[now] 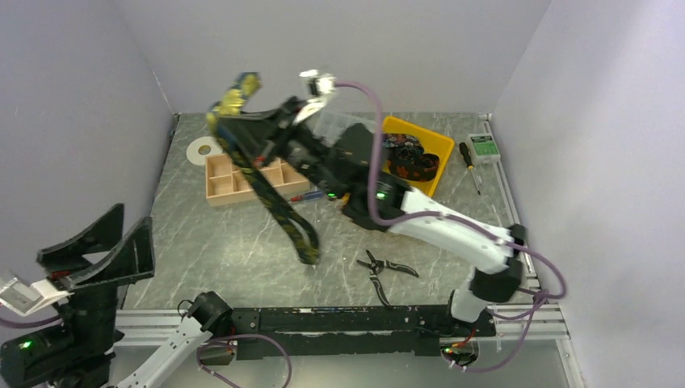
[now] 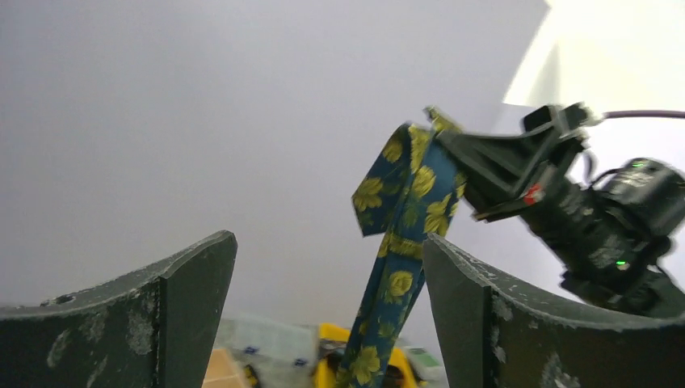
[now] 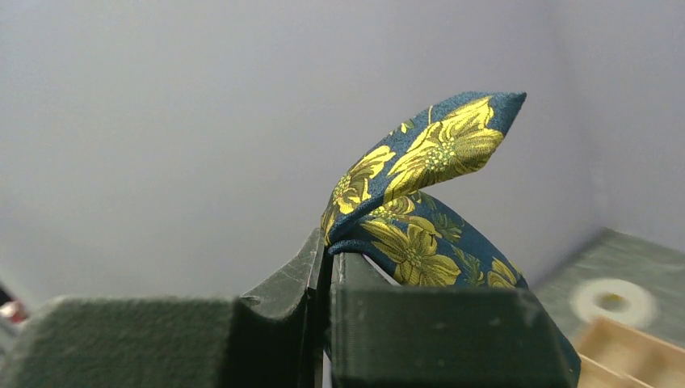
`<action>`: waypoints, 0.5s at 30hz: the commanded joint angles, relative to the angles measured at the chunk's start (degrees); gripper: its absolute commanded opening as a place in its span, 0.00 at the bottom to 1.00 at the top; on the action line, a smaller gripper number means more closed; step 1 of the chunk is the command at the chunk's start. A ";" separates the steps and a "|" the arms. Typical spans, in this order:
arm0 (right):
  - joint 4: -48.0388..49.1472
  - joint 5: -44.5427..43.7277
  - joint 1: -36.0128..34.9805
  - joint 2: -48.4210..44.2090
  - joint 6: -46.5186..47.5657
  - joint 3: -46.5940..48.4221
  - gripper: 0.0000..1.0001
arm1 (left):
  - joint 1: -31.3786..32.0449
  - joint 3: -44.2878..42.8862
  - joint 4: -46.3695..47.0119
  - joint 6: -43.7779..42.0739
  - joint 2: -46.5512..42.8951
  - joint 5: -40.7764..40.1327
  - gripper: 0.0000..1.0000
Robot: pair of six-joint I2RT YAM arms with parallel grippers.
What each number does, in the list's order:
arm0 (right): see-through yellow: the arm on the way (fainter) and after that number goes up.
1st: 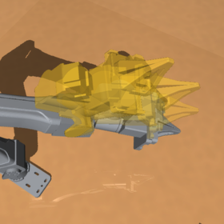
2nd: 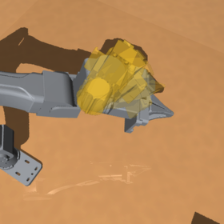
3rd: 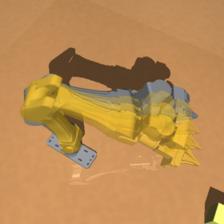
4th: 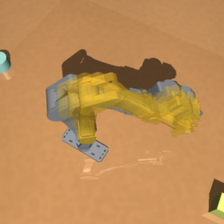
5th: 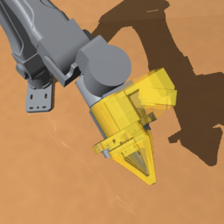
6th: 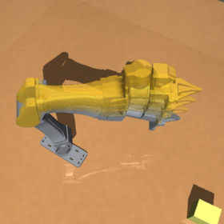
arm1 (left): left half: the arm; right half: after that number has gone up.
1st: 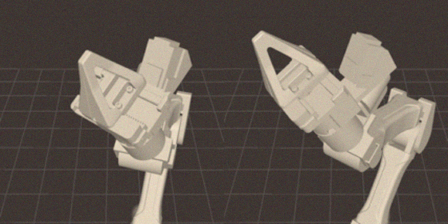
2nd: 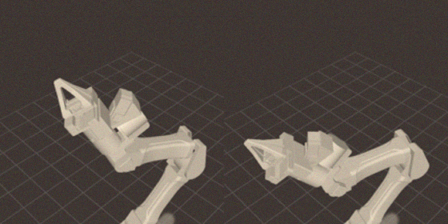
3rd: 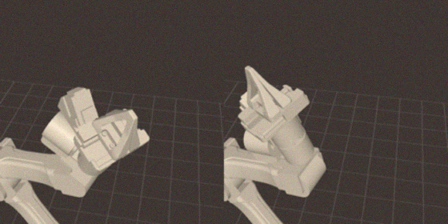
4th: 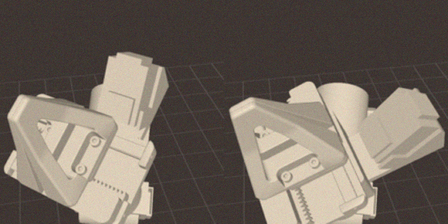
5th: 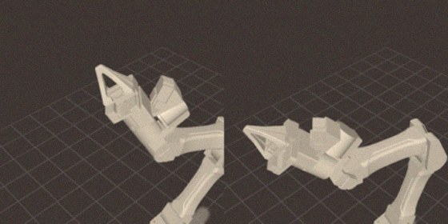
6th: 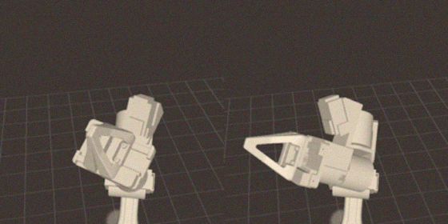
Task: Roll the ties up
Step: Flatten out the tie at the center of the board.
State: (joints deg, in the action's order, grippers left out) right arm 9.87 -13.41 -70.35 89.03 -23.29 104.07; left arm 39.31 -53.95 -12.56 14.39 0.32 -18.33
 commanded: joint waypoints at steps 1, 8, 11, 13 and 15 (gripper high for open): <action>3.92 7.48 -2.75 11.02 -9.03 19.19 0.00 | -0.12 -2.61 -11.46 -6.17 1.79 -16.70 0.90; 14.54 -13.40 -1.63 -0.13 -9.35 -9.84 0.00 | -0.12 -0.39 -10.69 -5.78 1.30 -18.89 0.90; 15.12 -23.34 1.25 -11.70 -9.38 -30.95 0.00 | -0.15 1.30 -11.32 -4.69 1.65 -19.29 0.91; 13.25 -30.05 2.54 -19.73 -10.92 -43.92 0.00 | -0.12 3.03 -10.99 -3.54 1.91 -18.83 0.91; 7.58 -37.71 2.67 -27.92 -15.23 -55.03 0.00 | -0.19 4.88 -10.60 -1.87 2.37 -18.75 0.91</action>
State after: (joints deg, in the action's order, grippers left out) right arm 19.27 -32.21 -68.53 74.46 -32.84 63.79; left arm 39.29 -51.72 -22.87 10.33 0.58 -35.92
